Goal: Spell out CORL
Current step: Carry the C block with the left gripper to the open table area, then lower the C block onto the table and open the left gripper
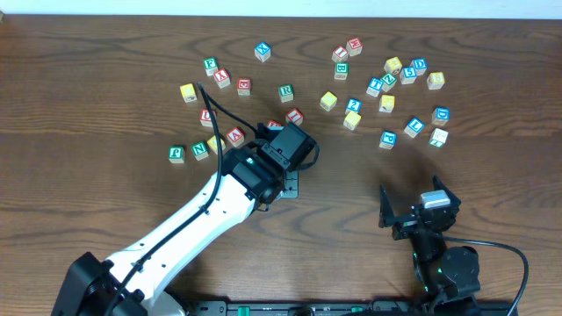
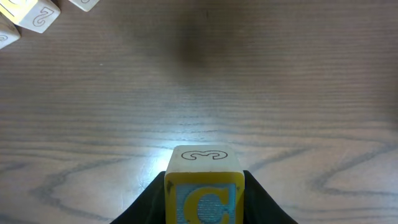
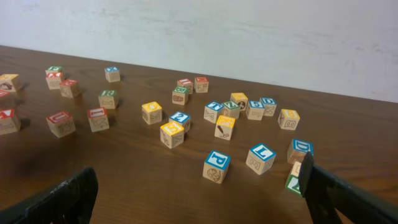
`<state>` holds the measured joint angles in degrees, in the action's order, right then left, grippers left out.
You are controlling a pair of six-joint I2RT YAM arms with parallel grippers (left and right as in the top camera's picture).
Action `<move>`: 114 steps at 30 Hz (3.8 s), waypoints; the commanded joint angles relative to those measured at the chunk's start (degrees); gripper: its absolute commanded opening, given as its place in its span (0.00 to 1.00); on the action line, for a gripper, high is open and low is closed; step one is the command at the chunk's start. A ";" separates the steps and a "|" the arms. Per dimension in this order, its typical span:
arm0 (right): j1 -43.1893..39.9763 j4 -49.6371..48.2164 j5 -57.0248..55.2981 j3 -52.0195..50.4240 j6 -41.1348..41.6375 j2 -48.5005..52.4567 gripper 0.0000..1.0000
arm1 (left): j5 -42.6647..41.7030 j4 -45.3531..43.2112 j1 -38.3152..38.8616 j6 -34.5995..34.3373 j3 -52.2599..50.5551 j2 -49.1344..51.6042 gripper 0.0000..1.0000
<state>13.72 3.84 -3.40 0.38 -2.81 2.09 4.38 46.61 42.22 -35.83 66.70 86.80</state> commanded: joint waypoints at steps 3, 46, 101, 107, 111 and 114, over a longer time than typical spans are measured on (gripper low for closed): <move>-0.33 0.22 -0.07 -0.07 -0.70 -0.31 0.99 | 2.08 -3.37 -0.20 -2.47 -3.39 -0.70 0.08; -0.33 0.22 -0.07 -0.07 -0.68 -0.31 0.99 | -3.93 -14.84 -12.31 10.51 -6.49 14.10 0.12; -0.33 0.22 -0.07 -0.07 -0.68 -0.31 0.99 | -3.98 -15.63 -12.31 10.80 -6.03 17.22 0.42; -0.33 0.22 -0.07 -0.07 -0.70 -0.31 0.99 | -3.98 -12.83 -12.31 13.33 -2.45 15.76 0.42; -0.33 0.22 -0.07 -0.07 -0.70 -0.31 0.99 | -4.00 -12.41 -12.31 13.35 -2.12 11.96 0.47; -0.33 0.22 -0.07 -0.07 -0.68 -0.31 0.99 | -3.98 -11.47 -12.31 13.79 -2.10 8.33 0.47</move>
<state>13.72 3.84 -3.38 0.38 -2.81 2.09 0.27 34.15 30.11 -23.24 63.16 99.68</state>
